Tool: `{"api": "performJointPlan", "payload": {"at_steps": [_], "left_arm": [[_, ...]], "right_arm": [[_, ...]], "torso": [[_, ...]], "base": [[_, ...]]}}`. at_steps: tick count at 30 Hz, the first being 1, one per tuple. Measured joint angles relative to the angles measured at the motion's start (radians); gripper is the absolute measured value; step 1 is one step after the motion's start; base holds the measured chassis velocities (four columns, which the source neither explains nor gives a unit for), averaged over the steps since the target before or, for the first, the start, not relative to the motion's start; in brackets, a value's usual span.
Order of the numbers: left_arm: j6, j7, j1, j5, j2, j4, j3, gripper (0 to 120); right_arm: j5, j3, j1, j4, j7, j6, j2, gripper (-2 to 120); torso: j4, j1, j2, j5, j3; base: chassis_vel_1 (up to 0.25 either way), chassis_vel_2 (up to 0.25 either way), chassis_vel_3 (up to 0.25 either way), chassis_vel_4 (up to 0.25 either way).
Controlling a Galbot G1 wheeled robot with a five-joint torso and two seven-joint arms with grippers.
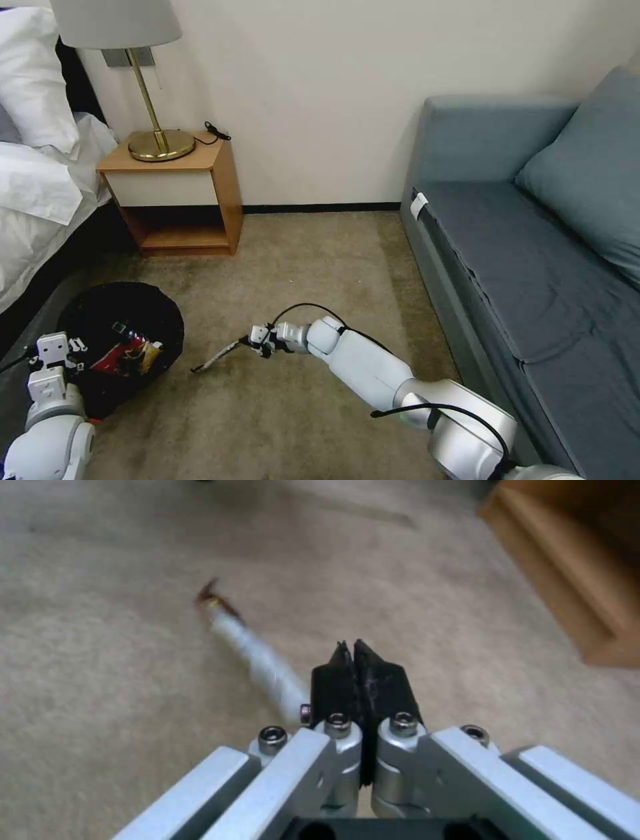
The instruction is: Pick up the trash bin, then pick up the garbage on the floor and place it into the trash bin.
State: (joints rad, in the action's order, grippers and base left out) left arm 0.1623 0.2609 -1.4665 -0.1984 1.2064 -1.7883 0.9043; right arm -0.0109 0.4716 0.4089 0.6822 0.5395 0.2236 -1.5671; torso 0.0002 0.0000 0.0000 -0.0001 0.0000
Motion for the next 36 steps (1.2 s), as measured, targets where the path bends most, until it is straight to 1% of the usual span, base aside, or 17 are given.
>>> {"api": "performJointPlan", "payload": {"at_steps": [2,4,6,10,16,19,20,22,23,24,27,28,29,31,33,35,36], "left_arm": [[0.002,-0.001,0.003,0.001,-0.006,-0.002,0.000,4],[0.003,-0.001,0.004,0.001,-0.007,-0.001,0.000,4],[0.004,-0.002,0.008,0.002,-0.011,0.000,-0.003,4],[0.008,-0.004,0.017,0.003,-0.013,0.009,-0.011,4],[0.017,-0.004,0.038,0.002,-0.026,0.022,-0.008,4],[0.021,-0.004,0.044,0.000,-0.037,0.026,-0.004,4],[0.021,-0.004,0.044,0.000,-0.037,0.026,-0.004,4],[0.022,-0.004,0.041,-0.001,-0.038,0.025,0.000,4],[0.022,-0.004,0.038,-0.002,-0.038,0.023,0.001,4],[0.022,-0.004,0.038,-0.002,-0.038,0.023,0.001,4],[0.022,-0.004,0.032,-0.005,-0.040,0.022,0.009,4],[0.022,-0.004,0.032,-0.005,-0.040,0.022,0.009,4],[0.022,-0.004,0.030,-0.007,-0.041,0.022,0.011,4],[0.020,-0.004,0.024,-0.010,-0.041,0.022,0.013,4],[0.019,-0.004,0.022,-0.011,-0.041,0.022,0.013,4],[0.017,-0.004,0.019,-0.011,-0.039,0.022,0.014,4],[0.017,-0.004,0.019,-0.011,-0.039,0.022,0.014,4]], "right_arm": [[-0.009,-0.028,0.002,0.030,0.004,-0.003,0.042,0],[-0.010,-0.034,0.003,0.036,0.005,-0.003,0.051,0],[-0.018,-0.055,0.007,0.056,0.009,-0.006,0.082,0],[-0.021,-0.065,0.011,0.059,0.011,-0.006,0.101,0],[-0.019,-0.062,0.000,0.032,0.013,-0.001,0.082,0],[-0.013,-0.062,-0.011,-0.009,-0.008,0.018,0.041,0],[-0.013,-0.062,-0.011,-0.009,-0.008,0.018,0.041,0],[-0.018,-0.063,-0.009,-0.031,-0.066,0.023,0.015,0],[-0.023,-0.063,-0.007,-0.035,-0.089,0.022,0.007,2],[-0.023,-0.063,-0.007,-0.035,-0.089,0.022,0.007,2],[-0.033,-0.057,-0.001,-0.038,-0.120,0.023,-0.005,16],[-0.033,-0.057,-0.001,-0.038,-0.120,0.023,-0.005,16],[-0.034,-0.056,0.000,-0.038,-0.122,0.024,-0.006,20],[-0.036,-0.053,0.007,-0.042,-0.140,0.046,-0.016,32],[-0.036,-0.052,0.009,-0.044,-0.144,0.053,-0.020,33],[-0.030,-0.046,0.017,-0.045,-0.147,0.056,-0.025,45],[-0.030,-0.046,0.017,-0.045,-0.147,0.056,-0.025,45]], "torso": [[-0.0004,0.000,0.000,0.0001,0.000],[-0.0004,0.000,0.000,0.0001,0.000],[-0.0003,0.000,0.000,0.0002,0.000],[-0.0004,0.000,0.000,0.0001,0.000],[-0.0004,0.000,0.000,0.0002,0.000],[0.0000,0.000,0.000,0.0002,0.000],[0.0000,0.000,0.000,0.0002,0.000],[0.0000,0.000,0.000,0.0000,0.000],[0.0000,0.000,0.000,0.0001,0.000],[0.0000,0.000,0.000,0.0001,0.000],[-0.0001,0.000,0.000,0.0000,0.000],[-0.0001,0.000,0.000,0.0000,0.000],[-0.0001,0.000,0.000,0.0001,0.000],[-0.0001,0.000,0.000,0.0001,0.000],[0.0000,0.000,0.000,0.0001,0.000],[-0.0001,0.000,0.000,0.0000,0.000],[-0.0001,0.000,0.000,0.0000,0.000]], "base": [[0.000,0.000,0.000,0.000],[0.000,0.000,0.000,0.000],[0.000,0.000,0.000,0.000],[0.000,0.000,0.000,0.000],[0.000,0.000,0.000,0.000],[0.000,0.000,0.000,0.000],[0.000,0.000,0.000,0.000],[0.000,0.000,0.000,0.000],[0.000,0.000,0.000,0.000],[0.000,0.000,0.000,0.000],[0.000,0.000,0.000,0.000],[0.000,0.000,0.000,0.000],[0.000,0.000,0.000,0.000],[0.000,0.000,0.000,0.000],[0.000,0.000,0.000,0.000],[0.000,0.000,0.000,0.000],[0.000,0.000,0.000,0.000]]}}
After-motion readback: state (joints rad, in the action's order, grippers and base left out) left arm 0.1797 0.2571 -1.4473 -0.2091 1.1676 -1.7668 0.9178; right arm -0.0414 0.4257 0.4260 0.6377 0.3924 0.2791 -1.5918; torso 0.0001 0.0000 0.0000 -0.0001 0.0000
